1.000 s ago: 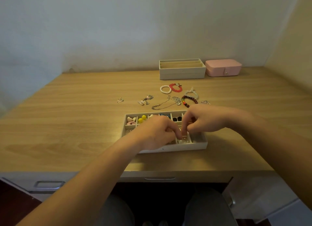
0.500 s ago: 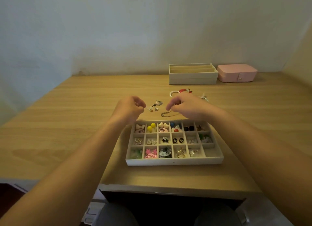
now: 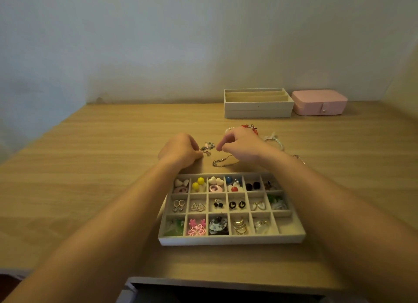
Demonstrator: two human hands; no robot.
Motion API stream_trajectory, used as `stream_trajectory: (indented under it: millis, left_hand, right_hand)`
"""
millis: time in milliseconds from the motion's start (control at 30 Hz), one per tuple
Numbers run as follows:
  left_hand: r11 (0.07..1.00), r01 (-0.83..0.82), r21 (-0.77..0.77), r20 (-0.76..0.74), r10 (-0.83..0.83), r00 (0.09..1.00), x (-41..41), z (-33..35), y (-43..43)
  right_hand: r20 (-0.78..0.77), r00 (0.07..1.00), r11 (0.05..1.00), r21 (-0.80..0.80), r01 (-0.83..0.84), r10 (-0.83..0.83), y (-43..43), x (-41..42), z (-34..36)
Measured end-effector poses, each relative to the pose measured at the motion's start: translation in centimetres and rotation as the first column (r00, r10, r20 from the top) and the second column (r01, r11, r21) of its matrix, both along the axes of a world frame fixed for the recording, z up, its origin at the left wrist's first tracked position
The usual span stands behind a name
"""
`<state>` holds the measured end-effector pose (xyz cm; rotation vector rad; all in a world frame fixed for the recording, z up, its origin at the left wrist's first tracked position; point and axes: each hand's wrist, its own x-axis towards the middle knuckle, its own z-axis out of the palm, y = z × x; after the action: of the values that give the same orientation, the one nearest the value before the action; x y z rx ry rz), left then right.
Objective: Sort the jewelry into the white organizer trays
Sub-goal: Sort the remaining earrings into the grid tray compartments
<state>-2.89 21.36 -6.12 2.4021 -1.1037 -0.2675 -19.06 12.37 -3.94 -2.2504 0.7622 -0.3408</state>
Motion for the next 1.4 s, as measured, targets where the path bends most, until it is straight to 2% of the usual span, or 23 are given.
stream_trajectory:
  millis: [300,500,667,833,1067,1267,1400]
  left_hand:
    - [0.996,0.089,0.0,-0.063,-0.089,0.994,-0.1,0.2,0.8]
    - [0.974,0.085,-0.208,-0.077,-0.103,0.992,-0.8,1.7,2.2]
    - [0.91,0.064,-0.409,-0.227,-0.169,0.959,-3.1,5.4,4.3]
    - [0.869,0.111,-0.483,-0.356,-0.311,0.881,-6.0,7.5,6.6]
    - [0.852,0.072,-0.518,-0.493,-0.366,0.789,-8.0,7.8,7.9]
    - [0.838,0.024,-0.545,-0.669,-0.452,0.59,-8.5,7.4,8.7]
    - [0.832,0.034,-0.554,-0.701,-0.488,0.52,-9.3,7.3,8.8]
  right_hand:
    - [-0.009,1.0,1.0,-0.001,0.008,-0.008,0.3,-1.1,0.5]
    - [0.038,0.998,0.998,-0.011,0.058,-0.058,1.0,-2.0,1.7]
    - [0.039,0.999,0.998,0.067,-0.008,0.006,2.3,-2.9,3.3]
    - [0.183,0.981,0.979,0.183,-0.091,0.057,4.1,-4.2,5.3]
    - [0.291,0.956,0.984,0.155,-0.084,0.036,5.9,-5.6,6.1]
    - [0.324,0.945,0.987,0.13,-0.096,0.049,6.5,-7.2,6.7]
    - [0.303,0.952,0.99,0.12,-0.074,0.035,6.4,-8.1,7.0]
